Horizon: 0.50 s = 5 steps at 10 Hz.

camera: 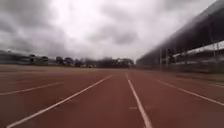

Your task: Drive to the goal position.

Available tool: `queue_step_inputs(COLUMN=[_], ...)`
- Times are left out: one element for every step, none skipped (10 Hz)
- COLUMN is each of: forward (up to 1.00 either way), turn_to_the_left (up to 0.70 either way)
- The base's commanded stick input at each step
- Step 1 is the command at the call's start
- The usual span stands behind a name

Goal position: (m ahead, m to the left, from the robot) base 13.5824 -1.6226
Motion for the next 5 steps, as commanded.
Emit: queue_step_inputs(forward=[0.7,0.7,0.7,0.7,0.7], turn_to_the_left=[0.0,0.0,0.0,0.0,0.0])
